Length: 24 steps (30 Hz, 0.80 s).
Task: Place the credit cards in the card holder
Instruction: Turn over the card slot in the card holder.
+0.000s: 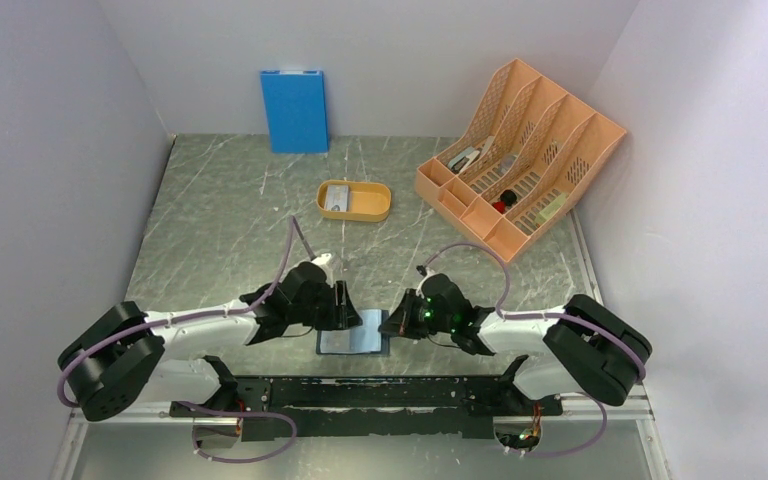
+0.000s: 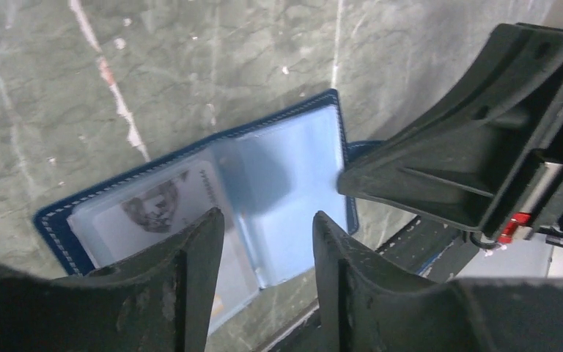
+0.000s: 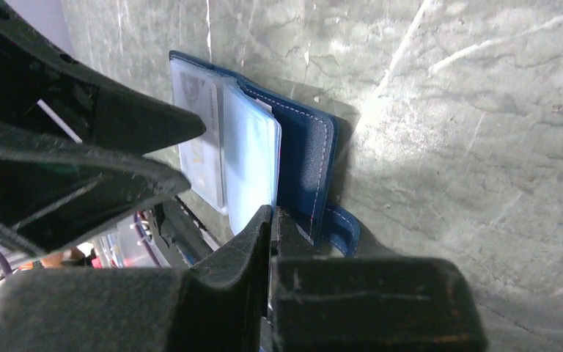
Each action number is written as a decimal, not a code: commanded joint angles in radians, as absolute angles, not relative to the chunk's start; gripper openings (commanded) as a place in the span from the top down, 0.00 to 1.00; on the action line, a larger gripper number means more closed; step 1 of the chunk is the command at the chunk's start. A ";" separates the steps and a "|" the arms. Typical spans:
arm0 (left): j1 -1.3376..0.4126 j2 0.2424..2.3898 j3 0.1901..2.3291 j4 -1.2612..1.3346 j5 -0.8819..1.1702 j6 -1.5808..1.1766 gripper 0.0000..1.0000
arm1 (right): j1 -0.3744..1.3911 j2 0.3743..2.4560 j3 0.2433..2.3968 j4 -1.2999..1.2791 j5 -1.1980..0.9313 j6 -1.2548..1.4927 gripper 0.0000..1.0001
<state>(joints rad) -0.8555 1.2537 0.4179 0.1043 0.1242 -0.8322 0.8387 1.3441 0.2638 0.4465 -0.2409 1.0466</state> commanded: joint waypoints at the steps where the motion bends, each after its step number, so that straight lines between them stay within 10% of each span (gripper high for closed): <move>1: -0.893 1.236 0.486 0.062 0.098 -0.777 0.46 | 0.834 1.353 0.298 0.375 -0.200 1.009 0.96; 24: -0.935 1.348 0.506 0.032 0.002 -0.807 0.50 | 0.836 1.335 0.332 0.250 -0.176 0.947 0.73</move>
